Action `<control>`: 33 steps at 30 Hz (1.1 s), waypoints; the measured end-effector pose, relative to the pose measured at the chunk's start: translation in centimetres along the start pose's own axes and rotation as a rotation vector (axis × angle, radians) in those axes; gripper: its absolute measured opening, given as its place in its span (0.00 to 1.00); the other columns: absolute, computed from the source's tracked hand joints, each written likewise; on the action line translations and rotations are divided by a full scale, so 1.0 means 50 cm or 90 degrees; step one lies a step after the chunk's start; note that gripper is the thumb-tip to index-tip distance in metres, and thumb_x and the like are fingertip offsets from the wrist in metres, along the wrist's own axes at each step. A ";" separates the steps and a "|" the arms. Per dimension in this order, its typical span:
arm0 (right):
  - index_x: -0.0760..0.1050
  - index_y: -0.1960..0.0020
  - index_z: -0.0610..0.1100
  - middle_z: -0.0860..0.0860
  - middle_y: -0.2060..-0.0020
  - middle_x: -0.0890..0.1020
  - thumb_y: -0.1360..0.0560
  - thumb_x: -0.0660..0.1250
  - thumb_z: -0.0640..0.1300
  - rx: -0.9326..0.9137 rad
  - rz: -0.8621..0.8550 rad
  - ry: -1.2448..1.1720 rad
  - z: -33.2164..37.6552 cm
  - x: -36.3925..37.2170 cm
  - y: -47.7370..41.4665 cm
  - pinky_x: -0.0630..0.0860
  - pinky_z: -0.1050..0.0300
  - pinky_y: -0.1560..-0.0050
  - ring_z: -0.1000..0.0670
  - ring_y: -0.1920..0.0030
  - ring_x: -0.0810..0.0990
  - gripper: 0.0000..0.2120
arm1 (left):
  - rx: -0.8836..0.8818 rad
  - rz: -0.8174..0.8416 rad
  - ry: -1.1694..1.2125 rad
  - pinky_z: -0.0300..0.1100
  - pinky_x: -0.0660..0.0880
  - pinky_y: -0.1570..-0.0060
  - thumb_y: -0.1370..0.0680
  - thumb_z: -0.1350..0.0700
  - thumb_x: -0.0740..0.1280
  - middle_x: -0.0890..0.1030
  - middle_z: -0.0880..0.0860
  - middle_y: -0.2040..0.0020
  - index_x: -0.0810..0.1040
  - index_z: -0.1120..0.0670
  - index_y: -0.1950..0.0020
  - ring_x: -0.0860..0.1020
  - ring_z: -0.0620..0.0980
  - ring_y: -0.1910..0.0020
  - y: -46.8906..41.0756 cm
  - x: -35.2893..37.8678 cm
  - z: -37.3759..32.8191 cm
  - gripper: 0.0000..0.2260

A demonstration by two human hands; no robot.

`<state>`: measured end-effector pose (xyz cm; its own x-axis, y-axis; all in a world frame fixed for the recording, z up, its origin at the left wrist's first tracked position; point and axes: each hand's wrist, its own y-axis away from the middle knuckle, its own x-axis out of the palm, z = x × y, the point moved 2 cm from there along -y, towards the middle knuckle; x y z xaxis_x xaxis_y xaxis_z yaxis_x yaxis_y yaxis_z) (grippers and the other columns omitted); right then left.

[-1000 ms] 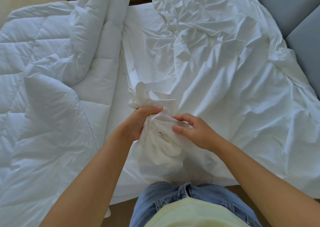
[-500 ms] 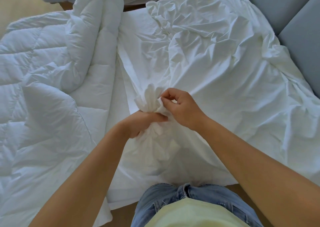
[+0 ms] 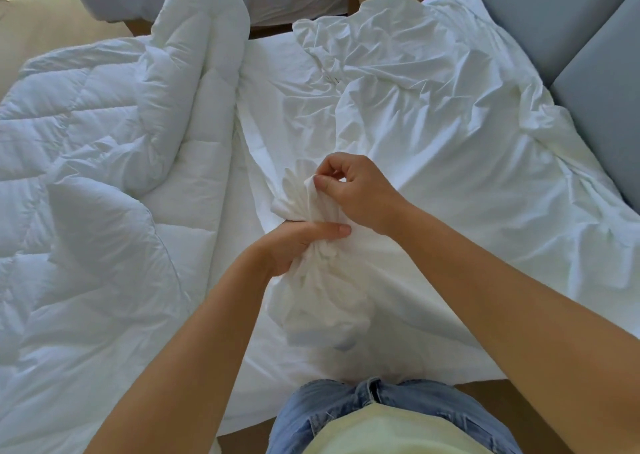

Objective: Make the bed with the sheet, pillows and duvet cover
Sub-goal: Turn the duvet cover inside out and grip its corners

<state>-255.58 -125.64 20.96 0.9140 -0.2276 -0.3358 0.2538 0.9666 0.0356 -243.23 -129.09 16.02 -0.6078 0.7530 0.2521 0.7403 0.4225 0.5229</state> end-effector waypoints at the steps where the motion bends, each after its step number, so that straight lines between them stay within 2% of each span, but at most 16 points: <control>1: 0.74 0.61 0.40 0.53 0.66 0.74 0.24 0.65 0.36 -0.004 0.002 0.008 0.000 0.003 0.001 0.68 0.73 0.59 0.56 0.62 0.72 0.06 | -0.027 -0.010 -0.054 0.44 0.80 0.60 0.38 0.55 0.77 0.85 0.55 0.54 0.84 0.51 0.53 0.83 0.55 0.54 0.001 -0.004 -0.003 0.14; 4: 0.76 0.59 0.34 0.49 0.62 0.76 0.25 0.65 0.35 -0.013 0.021 0.036 -0.008 0.024 0.005 0.68 0.71 0.57 0.52 0.59 0.74 0.05 | -0.128 -0.019 -0.188 0.42 0.79 0.61 0.39 0.54 0.75 0.85 0.54 0.56 0.82 0.52 0.50 0.84 0.53 0.56 0.003 -0.013 -0.011 0.18; 6: 0.76 0.58 0.34 0.47 0.61 0.77 0.25 0.65 0.37 -0.014 -0.008 0.011 -0.016 0.031 0.006 0.69 0.69 0.55 0.50 0.57 0.75 0.06 | -0.143 -0.027 -0.195 0.43 0.79 0.61 0.40 0.56 0.74 0.85 0.55 0.58 0.82 0.53 0.52 0.84 0.53 0.58 0.006 -0.019 -0.015 0.16; 7: 0.76 0.57 0.35 0.47 0.60 0.78 0.24 0.66 0.38 -0.011 -0.036 -0.012 -0.020 0.029 0.009 0.70 0.69 0.55 0.50 0.56 0.76 0.06 | -0.125 -0.031 -0.165 0.44 0.79 0.62 0.39 0.58 0.73 0.85 0.55 0.58 0.83 0.53 0.54 0.84 0.53 0.58 0.008 -0.019 -0.017 0.14; 9: 0.77 0.51 0.41 0.51 0.55 0.77 0.24 0.67 0.42 -0.005 -0.093 -0.033 -0.039 0.016 0.023 0.68 0.75 0.54 0.53 0.53 0.75 0.05 | -0.074 -0.025 -0.057 0.45 0.80 0.62 0.37 0.60 0.71 0.84 0.56 0.58 0.85 0.53 0.57 0.83 0.54 0.59 0.012 -0.016 -0.015 0.09; 10: 0.75 0.45 0.44 0.53 0.51 0.76 0.24 0.67 0.44 0.013 -0.101 -0.033 -0.058 0.009 0.038 0.66 0.78 0.53 0.56 0.50 0.74 0.09 | -0.056 -0.014 -0.003 0.45 0.80 0.62 0.35 0.60 0.70 0.84 0.56 0.59 0.85 0.53 0.58 0.83 0.54 0.60 0.011 -0.014 -0.011 0.08; 12: 0.70 0.36 0.48 0.57 0.44 0.73 0.25 0.68 0.48 0.090 -0.070 -0.043 -0.110 -0.008 0.080 0.64 0.80 0.51 0.61 0.45 0.72 0.18 | -0.038 0.005 0.074 0.45 0.79 0.63 0.34 0.59 0.68 0.83 0.55 0.61 0.85 0.55 0.59 0.82 0.52 0.63 0.005 -0.009 -0.004 0.08; 14: 0.69 0.33 0.51 0.60 0.41 0.72 0.25 0.67 0.50 0.161 -0.012 -0.046 -0.160 -0.026 0.122 0.64 0.78 0.49 0.62 0.40 0.70 0.21 | -0.042 0.019 0.120 0.44 0.79 0.62 0.34 0.59 0.67 0.83 0.55 0.62 0.86 0.56 0.59 0.82 0.52 0.63 -0.003 -0.003 0.001 0.08; 17: 0.71 0.34 0.52 0.62 0.42 0.71 0.24 0.66 0.46 0.159 0.031 0.011 -0.196 -0.052 0.150 0.62 0.78 0.47 0.62 0.40 0.68 0.19 | -0.056 0.059 0.128 0.44 0.80 0.61 0.31 0.58 0.65 0.84 0.54 0.60 0.86 0.56 0.58 0.83 0.52 0.60 -0.011 0.014 0.002 0.10; 19: 0.76 0.38 0.47 0.59 0.45 0.75 0.24 0.65 0.42 0.106 0.003 0.079 -0.200 -0.063 0.151 0.64 0.79 0.47 0.59 0.44 0.72 0.14 | -0.076 0.066 0.090 0.44 0.79 0.61 0.31 0.57 0.66 0.84 0.54 0.60 0.86 0.56 0.59 0.83 0.52 0.60 -0.017 0.023 -0.002 0.10; 20: 0.78 0.42 0.44 0.56 0.48 0.78 0.23 0.64 0.40 0.081 -0.018 0.110 -0.201 -0.068 0.152 0.67 0.75 0.47 0.56 0.46 0.75 0.11 | -0.091 0.053 0.064 0.44 0.80 0.62 0.33 0.57 0.67 0.84 0.54 0.61 0.86 0.56 0.60 0.83 0.52 0.62 -0.021 0.026 -0.004 0.09; 22: 0.81 0.49 0.40 0.49 0.54 0.81 0.22 0.63 0.38 0.055 -0.048 0.166 -0.202 -0.079 0.156 0.73 0.61 0.49 0.49 0.51 0.78 0.08 | -0.118 0.023 0.016 0.44 0.80 0.63 0.34 0.56 0.69 0.83 0.54 0.63 0.86 0.56 0.62 0.83 0.52 0.63 -0.026 0.030 -0.008 0.07; 24: 0.81 0.51 0.38 0.47 0.57 0.81 0.23 0.62 0.36 0.031 -0.101 0.195 -0.194 -0.094 0.158 0.72 0.56 0.53 0.46 0.54 0.78 0.08 | -0.134 0.005 -0.012 0.44 0.80 0.63 0.35 0.54 0.70 0.83 0.54 0.61 0.86 0.55 0.60 0.83 0.52 0.62 -0.030 0.034 -0.011 0.08; 27: 0.81 0.52 0.37 0.47 0.60 0.80 0.24 0.64 0.34 -0.038 -0.203 0.185 -0.141 -0.114 0.142 0.72 0.58 0.56 0.47 0.58 0.78 0.07 | -0.146 -0.003 -0.058 0.45 0.80 0.62 0.35 0.50 0.73 0.84 0.54 0.57 0.83 0.54 0.51 0.84 0.53 0.58 -0.037 0.055 -0.013 0.16; 30: 0.81 0.54 0.38 0.49 0.63 0.80 0.26 0.64 0.34 -0.088 -0.183 0.128 -0.073 -0.106 0.103 0.73 0.59 0.58 0.50 0.61 0.78 0.07 | -0.123 0.065 -0.098 0.45 0.80 0.61 0.37 0.54 0.75 0.84 0.54 0.56 0.85 0.51 0.56 0.83 0.53 0.57 -0.048 0.087 -0.021 0.11; 33: 0.81 0.54 0.37 0.46 0.61 0.83 0.25 0.63 0.35 -0.086 -0.172 0.027 -0.024 -0.091 0.064 0.73 0.63 0.58 0.53 0.60 0.78 0.08 | -0.092 0.093 -0.051 0.44 0.79 0.61 0.43 0.56 0.75 0.84 0.54 0.59 0.86 0.53 0.59 0.83 0.52 0.59 -0.052 0.089 -0.040 0.13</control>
<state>-259.31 -121.38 21.45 0.8042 -0.4766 -0.3550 0.4396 0.8791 -0.1844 -248.43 -127.85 17.39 -0.4677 0.8411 0.2717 0.7666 0.2329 0.5984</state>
